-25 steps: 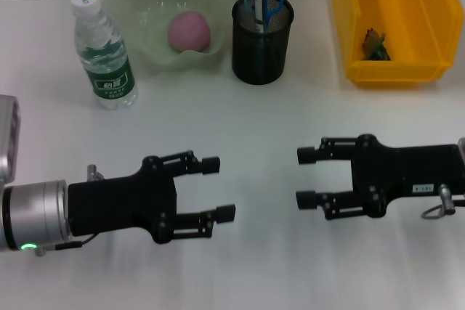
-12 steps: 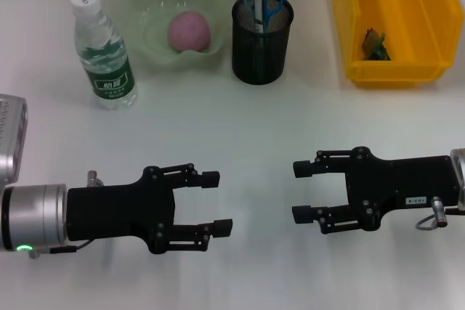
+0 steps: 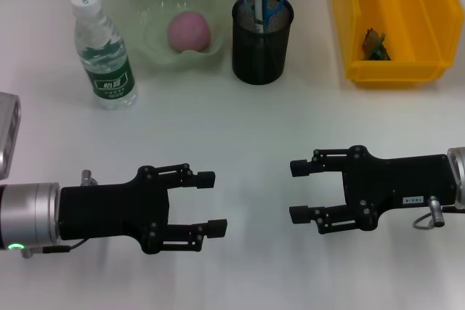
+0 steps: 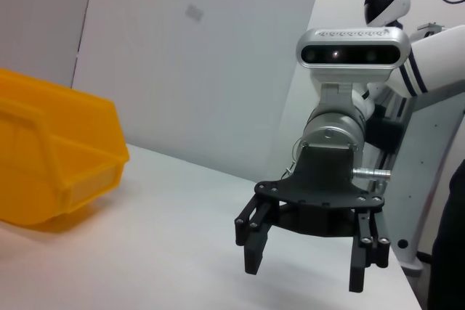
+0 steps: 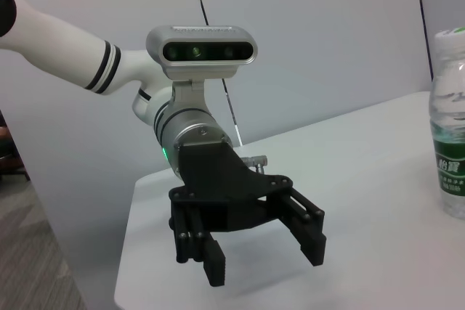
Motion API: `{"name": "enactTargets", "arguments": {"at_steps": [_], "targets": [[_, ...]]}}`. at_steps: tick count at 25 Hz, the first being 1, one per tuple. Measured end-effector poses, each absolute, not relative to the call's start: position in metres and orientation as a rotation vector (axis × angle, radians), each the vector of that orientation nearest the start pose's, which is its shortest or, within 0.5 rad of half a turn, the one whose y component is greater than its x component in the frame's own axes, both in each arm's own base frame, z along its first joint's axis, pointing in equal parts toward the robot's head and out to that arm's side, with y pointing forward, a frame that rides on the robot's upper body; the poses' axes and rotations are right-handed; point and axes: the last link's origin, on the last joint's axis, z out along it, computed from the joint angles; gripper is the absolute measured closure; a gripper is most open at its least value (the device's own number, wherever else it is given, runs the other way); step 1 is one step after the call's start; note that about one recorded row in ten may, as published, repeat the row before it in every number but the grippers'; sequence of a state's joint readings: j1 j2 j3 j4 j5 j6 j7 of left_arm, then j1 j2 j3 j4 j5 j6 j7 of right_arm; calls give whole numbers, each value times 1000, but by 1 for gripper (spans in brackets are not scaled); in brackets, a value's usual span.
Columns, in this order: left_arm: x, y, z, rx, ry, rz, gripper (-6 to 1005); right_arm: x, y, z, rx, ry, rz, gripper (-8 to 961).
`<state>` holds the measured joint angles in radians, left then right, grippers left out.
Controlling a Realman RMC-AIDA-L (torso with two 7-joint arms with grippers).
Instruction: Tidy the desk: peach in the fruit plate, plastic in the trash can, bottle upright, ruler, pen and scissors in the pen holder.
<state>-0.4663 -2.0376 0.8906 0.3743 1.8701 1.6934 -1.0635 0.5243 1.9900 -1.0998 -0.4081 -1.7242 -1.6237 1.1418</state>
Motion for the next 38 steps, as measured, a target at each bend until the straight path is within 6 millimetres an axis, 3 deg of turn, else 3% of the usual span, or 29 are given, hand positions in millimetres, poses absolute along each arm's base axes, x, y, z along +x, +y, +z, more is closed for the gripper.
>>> {"name": "enactTargets", "arguments": {"at_steps": [38], "targets": [[-275,258,-36,-2946,-499,-925,216,262,288,-37,-3007,429,768,200]]}}
